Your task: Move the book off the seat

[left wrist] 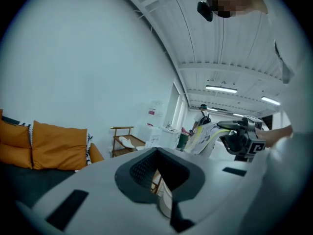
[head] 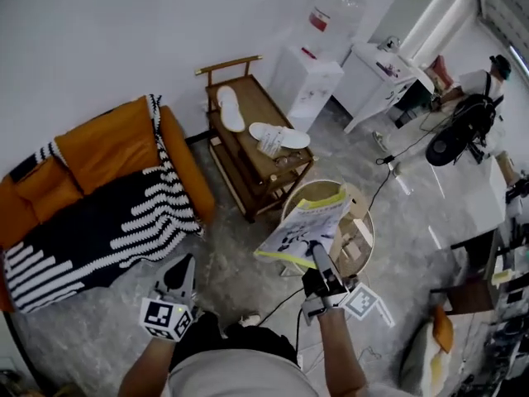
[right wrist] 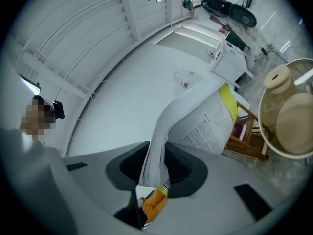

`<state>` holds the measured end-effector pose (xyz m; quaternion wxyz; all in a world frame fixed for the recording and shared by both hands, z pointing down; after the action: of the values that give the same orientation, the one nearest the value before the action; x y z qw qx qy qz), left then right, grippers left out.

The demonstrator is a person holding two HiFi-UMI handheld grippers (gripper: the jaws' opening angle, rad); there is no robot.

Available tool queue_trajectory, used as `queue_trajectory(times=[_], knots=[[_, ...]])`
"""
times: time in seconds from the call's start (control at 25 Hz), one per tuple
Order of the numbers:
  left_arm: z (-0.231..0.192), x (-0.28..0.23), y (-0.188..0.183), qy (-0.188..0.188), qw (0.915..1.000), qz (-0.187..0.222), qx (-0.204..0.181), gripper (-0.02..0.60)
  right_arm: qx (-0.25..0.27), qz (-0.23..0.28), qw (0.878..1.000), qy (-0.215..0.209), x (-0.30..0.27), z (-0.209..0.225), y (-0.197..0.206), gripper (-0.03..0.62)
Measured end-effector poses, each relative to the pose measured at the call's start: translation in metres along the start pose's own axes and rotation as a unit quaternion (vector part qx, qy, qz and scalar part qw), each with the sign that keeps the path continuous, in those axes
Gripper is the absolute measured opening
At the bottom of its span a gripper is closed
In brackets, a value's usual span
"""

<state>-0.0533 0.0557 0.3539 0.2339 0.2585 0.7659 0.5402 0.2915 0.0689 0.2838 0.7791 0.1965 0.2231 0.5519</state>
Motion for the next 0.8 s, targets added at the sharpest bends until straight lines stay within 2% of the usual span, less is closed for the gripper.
queue_trajectory(times=[0.2,0.4,0.6,0.8], knots=[[0.077,-0.052,0.020,0.059,0.9978,-0.029,0.009,0.015,-0.011,0.048,0.998,0.037,0.091,0.047,-0.031,0.110],[0.148,-0.114,0.029,0.126,0.9905,-0.053,-0.017,0.015,-0.009,0.083,0.994,0.071,0.161,0.089,-0.055,0.110],[0.202,-0.167,0.033,0.211,0.9719,-0.090,-0.053,0.015,-0.026,0.132,0.986,0.100,0.211,0.112,-0.062,0.112],[0.246,-0.219,0.035,0.287,0.9497,-0.102,-0.072,0.015,-0.043,0.170,0.976,0.129,0.245,0.128,-0.066,0.112]])
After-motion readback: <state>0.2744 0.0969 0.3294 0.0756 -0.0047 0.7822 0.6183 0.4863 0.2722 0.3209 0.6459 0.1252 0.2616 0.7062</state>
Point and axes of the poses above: the fingertips, and each gripper's own axes: x backward along the fingers, z to its right, y out of its underside, the point moved 6 cm from there along x, backward along the fingers, and after that the axes turned 15 degrees about y, right-handed, at the moved point
